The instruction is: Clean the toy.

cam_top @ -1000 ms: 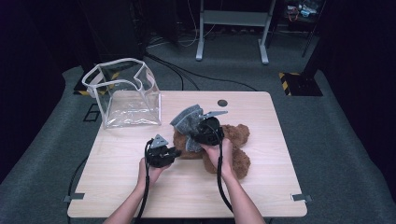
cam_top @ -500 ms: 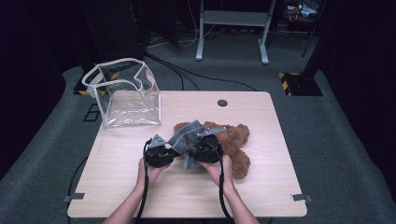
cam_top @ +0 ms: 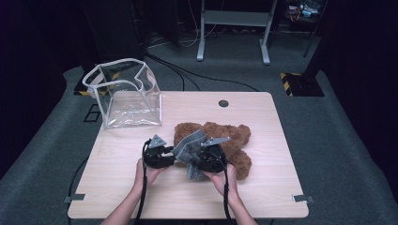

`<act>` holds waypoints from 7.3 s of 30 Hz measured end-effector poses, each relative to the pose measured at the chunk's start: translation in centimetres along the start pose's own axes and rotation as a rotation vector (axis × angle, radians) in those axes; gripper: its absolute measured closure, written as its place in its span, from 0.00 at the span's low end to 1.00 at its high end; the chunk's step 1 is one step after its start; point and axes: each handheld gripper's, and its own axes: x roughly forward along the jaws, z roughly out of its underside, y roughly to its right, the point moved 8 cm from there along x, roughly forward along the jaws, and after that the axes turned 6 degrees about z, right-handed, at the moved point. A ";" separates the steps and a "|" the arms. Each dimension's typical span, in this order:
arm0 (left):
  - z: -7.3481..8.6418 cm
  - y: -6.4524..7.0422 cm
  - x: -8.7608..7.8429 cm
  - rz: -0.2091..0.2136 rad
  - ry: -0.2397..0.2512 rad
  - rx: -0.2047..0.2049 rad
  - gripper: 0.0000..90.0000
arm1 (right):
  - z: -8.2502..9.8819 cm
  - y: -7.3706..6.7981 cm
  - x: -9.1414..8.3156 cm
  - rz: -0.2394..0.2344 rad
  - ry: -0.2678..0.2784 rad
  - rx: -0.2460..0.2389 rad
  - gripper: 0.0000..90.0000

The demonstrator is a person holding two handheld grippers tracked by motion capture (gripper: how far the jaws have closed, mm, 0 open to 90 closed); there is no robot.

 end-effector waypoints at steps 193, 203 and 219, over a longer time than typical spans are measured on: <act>-5.4 1.6 4.7 -0.058 -0.051 0.125 0.15 | -5.3 5.9 -2.6 0.273 0.010 -0.012 0.79; -5.6 1.7 4.8 -0.052 -0.046 0.134 0.15 | -2.6 9.9 -5.9 0.346 0.015 0.046 0.79; -5.6 1.5 4.8 -0.052 -0.048 0.122 0.15 | -1.4 10.4 -8.5 0.264 0.115 0.161 0.79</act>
